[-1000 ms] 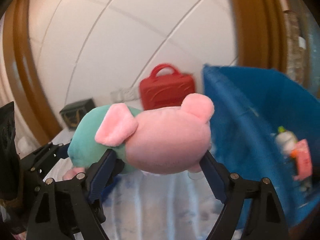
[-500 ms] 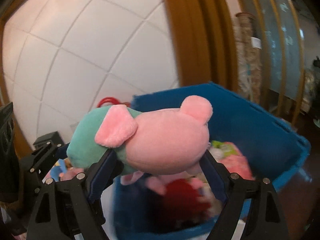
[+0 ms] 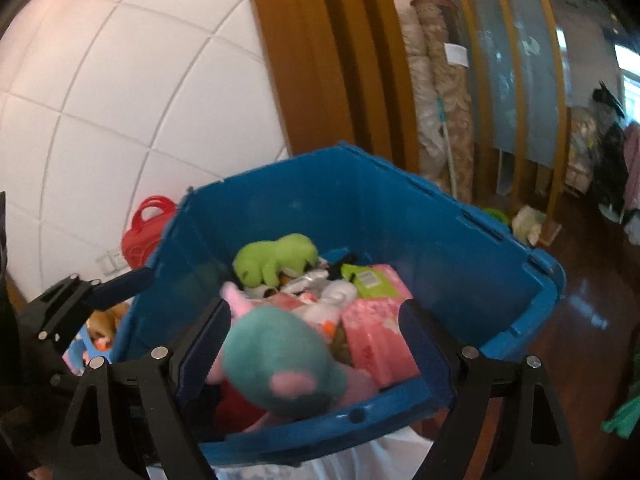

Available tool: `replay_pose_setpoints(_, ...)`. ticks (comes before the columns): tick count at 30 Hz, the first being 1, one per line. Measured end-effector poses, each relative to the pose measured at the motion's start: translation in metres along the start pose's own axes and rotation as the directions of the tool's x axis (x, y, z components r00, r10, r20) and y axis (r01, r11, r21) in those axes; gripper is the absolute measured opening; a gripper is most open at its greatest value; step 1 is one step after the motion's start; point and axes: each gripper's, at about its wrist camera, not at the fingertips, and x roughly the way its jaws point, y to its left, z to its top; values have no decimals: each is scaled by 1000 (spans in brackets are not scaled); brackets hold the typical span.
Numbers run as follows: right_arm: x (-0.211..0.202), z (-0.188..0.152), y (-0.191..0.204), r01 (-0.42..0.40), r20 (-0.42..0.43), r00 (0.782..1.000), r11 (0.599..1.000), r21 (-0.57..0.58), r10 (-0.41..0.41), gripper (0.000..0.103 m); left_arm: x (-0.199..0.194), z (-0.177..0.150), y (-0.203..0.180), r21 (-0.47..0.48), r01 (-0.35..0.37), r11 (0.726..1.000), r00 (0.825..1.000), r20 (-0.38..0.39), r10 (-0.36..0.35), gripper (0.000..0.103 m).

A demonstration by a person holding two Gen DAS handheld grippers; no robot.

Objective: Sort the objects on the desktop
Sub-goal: 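Open both tools to drop the pig plush into the crate, then move both tools back toward the plush pile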

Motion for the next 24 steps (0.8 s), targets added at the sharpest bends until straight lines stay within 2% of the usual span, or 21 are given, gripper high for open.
replay_pose_setpoints(5, 5, -4, -4, 1, -15, 1000, 1000, 25, -1, 102, 0, -3, 6, -13, 0, 1000, 1000, -18, 0, 74)
replay_pose_setpoints(9, 5, -7, -4, -4, -21, 1000, 999, 42, 4, 103, -8, -10, 15, -37, 10, 999, 1000, -17, -10, 74)
replay_pose_setpoints(12, 3, -9, 0, -12, -25, 1000, 999, 44, 13, 103, -16, -14, 24, -52, 13, 999, 1000, -11, -14, 79)
replay_pose_setpoints(19, -3, -15, 12, 6, -42, 999, 999, 38, -5, 103, -38, -28, 47, -98, -9, 995, 1000, 2, 9, 80)
replay_pose_setpoints(24, -13, -21, 27, 14, -42, 999, 1000, 9, -13, 103, -54, -47, 73, -174, -38, 984, 999, -2, 39, 80)
